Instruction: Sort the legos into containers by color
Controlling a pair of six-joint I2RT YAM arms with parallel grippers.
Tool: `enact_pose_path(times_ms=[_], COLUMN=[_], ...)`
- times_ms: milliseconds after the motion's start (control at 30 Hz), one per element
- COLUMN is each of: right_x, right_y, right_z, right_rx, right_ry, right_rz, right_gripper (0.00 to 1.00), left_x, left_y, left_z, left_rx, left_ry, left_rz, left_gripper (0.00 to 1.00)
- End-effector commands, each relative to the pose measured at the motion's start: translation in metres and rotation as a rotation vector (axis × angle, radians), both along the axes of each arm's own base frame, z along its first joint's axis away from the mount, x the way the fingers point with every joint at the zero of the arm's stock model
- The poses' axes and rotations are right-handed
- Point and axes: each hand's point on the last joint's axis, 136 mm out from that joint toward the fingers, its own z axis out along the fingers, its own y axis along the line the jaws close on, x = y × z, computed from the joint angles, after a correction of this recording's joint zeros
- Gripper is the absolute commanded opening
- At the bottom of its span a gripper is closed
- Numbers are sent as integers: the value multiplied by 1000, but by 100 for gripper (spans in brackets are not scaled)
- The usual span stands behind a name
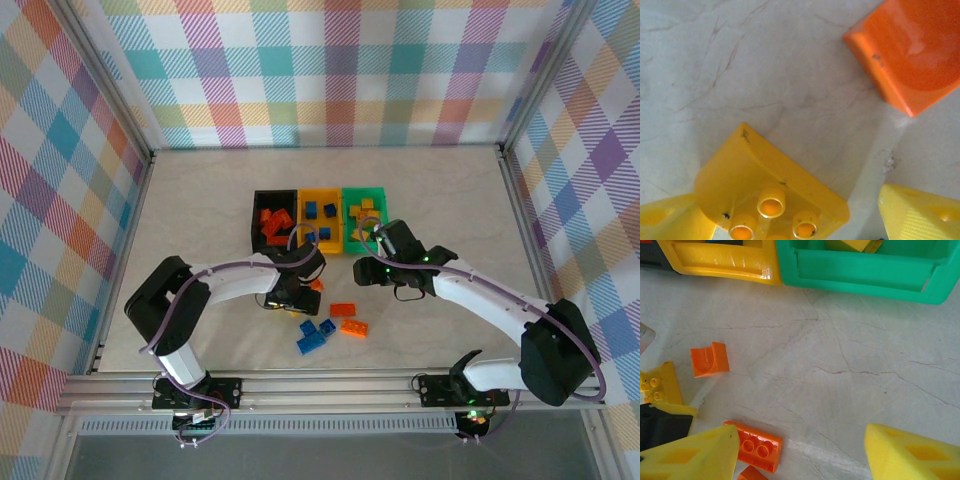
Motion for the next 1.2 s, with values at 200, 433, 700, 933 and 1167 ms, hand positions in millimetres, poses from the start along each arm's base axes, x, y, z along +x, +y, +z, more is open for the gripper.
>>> enact_pose_path(times_ms=[200,433,700,933,1167], right_x=[-2,0,-1,1,-4], right_y=[1,2,1,-9,-20], right_z=[-1,0,0,9,11], right_rx=[2,5,4,3,0], right_ry=[-19,-24,-25,-65,-84], right_rz=[15,14,8,-41,-76], right_gripper=[67,67,68,68,68], left_x=[36,30,23,30,85], left_y=[-60,-45,-36,-42,-63], left_z=[-1,5,19,59,121], left_rx=[-209,-173,-182,-230,-272], left_ry=[-115,-132,-147,-206,-337], left_rz=[-94,-68,-49,-42,-30], left_gripper=[62,48,31,28,27])
